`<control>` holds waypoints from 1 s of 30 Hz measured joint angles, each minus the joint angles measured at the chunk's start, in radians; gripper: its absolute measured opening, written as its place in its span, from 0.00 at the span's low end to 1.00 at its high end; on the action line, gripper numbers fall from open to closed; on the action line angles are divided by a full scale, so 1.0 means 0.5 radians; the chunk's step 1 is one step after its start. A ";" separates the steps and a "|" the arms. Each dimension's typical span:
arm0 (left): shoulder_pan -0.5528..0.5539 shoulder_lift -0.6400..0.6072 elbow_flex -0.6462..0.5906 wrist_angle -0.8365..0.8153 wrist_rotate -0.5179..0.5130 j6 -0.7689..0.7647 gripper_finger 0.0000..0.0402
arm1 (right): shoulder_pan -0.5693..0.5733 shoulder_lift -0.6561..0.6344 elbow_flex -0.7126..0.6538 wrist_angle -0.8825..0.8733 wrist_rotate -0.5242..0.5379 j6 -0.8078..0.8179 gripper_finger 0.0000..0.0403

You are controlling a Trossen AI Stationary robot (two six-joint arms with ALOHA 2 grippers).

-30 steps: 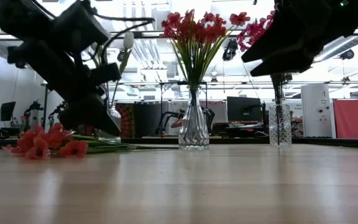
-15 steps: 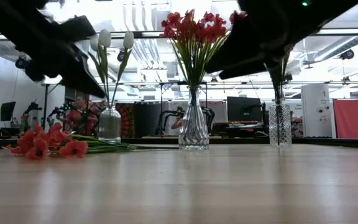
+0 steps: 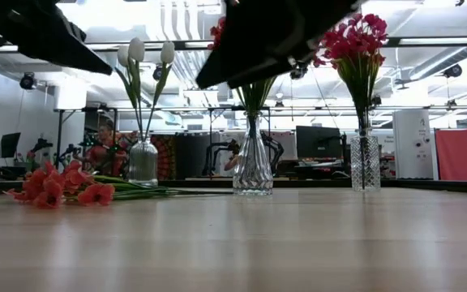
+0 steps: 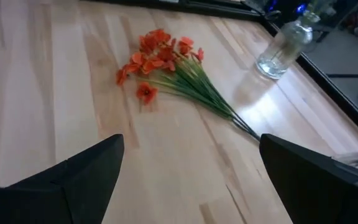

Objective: Sort flowers into vase by color
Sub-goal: Put the orange flowers into the bottom transparent vase

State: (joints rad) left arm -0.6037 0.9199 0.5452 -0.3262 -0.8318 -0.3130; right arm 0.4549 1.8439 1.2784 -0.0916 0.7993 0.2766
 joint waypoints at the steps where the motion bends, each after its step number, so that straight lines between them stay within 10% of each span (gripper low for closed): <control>1: -0.013 -0.022 0.000 -0.041 0.002 -0.020 0.00 | -0.007 0.034 0.063 -0.043 -0.023 0.001 0.91; 17: -0.030 -0.097 -0.001 -0.388 -0.032 -0.353 0.00 | -0.211 0.314 0.502 -0.290 -0.349 -0.279 0.91; 30: 0.199 0.386 -0.164 -0.023 -0.205 -0.405 0.00 | -0.332 0.335 0.502 -0.282 -0.377 -0.668 0.91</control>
State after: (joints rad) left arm -0.5040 1.1131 0.4633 -0.3375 -0.9345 -0.5157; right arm 0.2891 2.0111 1.5295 -0.2327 0.6108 -0.0573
